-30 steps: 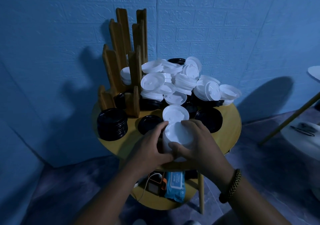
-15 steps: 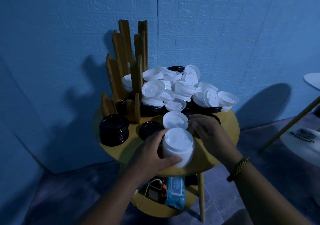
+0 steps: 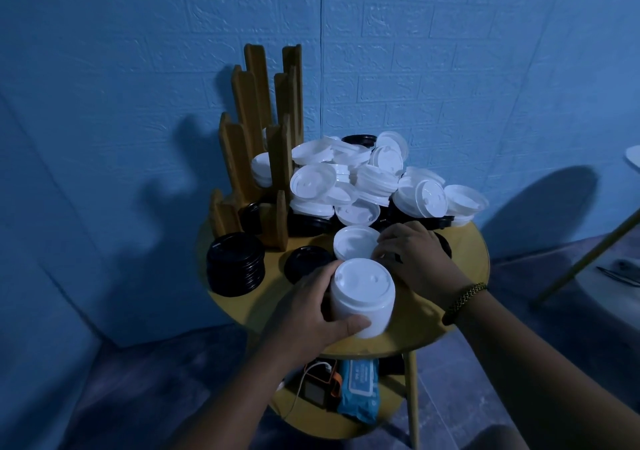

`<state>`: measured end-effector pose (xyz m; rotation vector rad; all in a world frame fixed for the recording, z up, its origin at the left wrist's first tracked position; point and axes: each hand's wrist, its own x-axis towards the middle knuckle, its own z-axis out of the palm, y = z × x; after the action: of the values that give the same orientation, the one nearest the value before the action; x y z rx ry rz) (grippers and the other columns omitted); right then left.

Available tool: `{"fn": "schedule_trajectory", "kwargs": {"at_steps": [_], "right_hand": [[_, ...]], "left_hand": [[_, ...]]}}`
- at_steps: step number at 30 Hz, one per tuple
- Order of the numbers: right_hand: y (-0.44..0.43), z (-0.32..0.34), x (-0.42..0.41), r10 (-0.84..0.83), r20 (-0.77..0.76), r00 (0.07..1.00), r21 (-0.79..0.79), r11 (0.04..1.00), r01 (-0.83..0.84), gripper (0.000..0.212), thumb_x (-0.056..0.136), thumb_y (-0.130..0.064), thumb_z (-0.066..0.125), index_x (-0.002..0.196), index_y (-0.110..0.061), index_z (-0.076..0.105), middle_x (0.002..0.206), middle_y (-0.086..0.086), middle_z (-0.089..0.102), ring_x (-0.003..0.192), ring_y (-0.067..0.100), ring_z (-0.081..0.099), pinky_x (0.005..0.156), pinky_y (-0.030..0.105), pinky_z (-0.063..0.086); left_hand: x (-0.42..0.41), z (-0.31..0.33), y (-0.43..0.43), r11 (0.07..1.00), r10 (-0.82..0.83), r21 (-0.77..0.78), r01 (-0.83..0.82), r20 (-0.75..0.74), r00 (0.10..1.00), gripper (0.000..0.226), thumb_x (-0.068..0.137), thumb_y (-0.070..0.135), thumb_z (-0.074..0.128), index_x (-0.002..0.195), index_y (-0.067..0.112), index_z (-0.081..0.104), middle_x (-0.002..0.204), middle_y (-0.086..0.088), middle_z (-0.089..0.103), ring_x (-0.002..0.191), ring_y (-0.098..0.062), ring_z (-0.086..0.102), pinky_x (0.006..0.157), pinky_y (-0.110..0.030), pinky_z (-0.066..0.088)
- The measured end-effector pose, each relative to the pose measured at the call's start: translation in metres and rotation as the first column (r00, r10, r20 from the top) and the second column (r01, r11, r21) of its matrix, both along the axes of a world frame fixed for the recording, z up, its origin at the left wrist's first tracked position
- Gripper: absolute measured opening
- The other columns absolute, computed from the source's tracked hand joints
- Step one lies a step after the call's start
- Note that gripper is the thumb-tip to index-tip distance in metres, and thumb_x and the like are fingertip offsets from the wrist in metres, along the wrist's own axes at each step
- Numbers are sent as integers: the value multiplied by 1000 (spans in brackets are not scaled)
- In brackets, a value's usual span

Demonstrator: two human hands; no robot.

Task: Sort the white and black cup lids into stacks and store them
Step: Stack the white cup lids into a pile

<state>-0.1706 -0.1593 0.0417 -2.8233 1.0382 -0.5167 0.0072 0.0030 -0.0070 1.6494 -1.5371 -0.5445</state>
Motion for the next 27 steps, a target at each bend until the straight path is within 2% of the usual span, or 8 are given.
{"fn": "schedule_trajectory", "kwargs": {"at_steps": [5, 9, 13, 16, 18, 21, 24, 27], "right_hand": [[1, 2, -5, -19, 228, 974, 156, 988, -17, 7, 87, -24, 75, 90, -25, 68, 106, -11, 62, 101, 12, 49, 81, 16, 36], [7, 8, -6, -117, 382, 917, 371, 928, -37, 8, 87, -19, 74, 88, -21, 67, 84, -4, 68, 76, 13, 63, 67, 32, 51], [18, 17, -11, -192, 570, 799, 456, 883, -113, 8, 92, -19, 70, 90, -16, 63, 75, -2, 68, 66, 9, 60, 60, 28, 49], [34, 28, -16, -364, 773, 520, 608, 660, -441, 9, 93, -7, 64, 100, -8, 58, 79, 1, 71, 74, 12, 66, 66, 24, 54], [45, 26, -19, -459, 765, 451, 638, 449, -626, 20, 86, -7, 64, 106, -10, 58, 76, 3, 65, 70, 13, 60, 66, 24, 54], [57, 18, -25, -546, 697, 465, 677, 287, -677, 51, 83, -4, 62, 128, -26, 54, 76, 6, 61, 68, 14, 58, 66, 28, 53], [67, 14, -28, -535, 652, 537, 732, 260, -630, 50, 92, 3, 53, 134, -25, 56, 98, 15, 68, 78, 19, 61, 66, 31, 51], [70, 15, -30, -458, 648, 608, 757, 306, -577, 50, 90, 2, 59, 135, -21, 56, 120, 17, 67, 81, 17, 63, 61, 26, 50]], "left_hand": [[1, 0, 0, 1000, 5, -5, -5, 25, 1000, 76, 74, 67, 77, 130, 75, 26, 132, 48, 35, 122, 24, 33, 91, -10, 34], [1, -1, 0, 1000, 3, -8, -3, 28, 1000, 80, 75, 64, 79, 139, 64, 29, 132, 45, 36, 123, 24, 33, 91, -11, 34], [1, -1, 0, 1000, 7, -7, -7, 28, 1000, 83, 74, 69, 77, 143, 59, 32, 138, 40, 40, 127, 13, 39, 99, -22, 40], [1, -1, -1, 1000, 6, -8, -6, 20, 1000, 86, 72, 72, 76, 145, 57, 33, 142, 35, 42, 130, 7, 42, 104, -31, 44], [1, -1, -1, 1000, 5, -7, -4, 16, 1000, 84, 71, 72, 76, 142, 59, 34, 142, 35, 42, 130, 7, 42, 104, -32, 45], [1, 0, 0, 1000, 2, -17, -2, 1, 1000, 81, 70, 72, 76, 138, 65, 33, 140, 36, 43, 129, 9, 43, 102, -29, 45], [0, 0, 0, 1000, 2, -12, -2, 12, 1000, 80, 72, 70, 77, 137, 65, 31, 138, 38, 42, 128, 9, 43, 99, -26, 44], [0, -1, -1, 1000, 5, -9, -5, 27, 1000, 84, 72, 71, 76, 142, 58, 32, 141, 35, 41, 129, 6, 43, 101, -29, 45]]}}
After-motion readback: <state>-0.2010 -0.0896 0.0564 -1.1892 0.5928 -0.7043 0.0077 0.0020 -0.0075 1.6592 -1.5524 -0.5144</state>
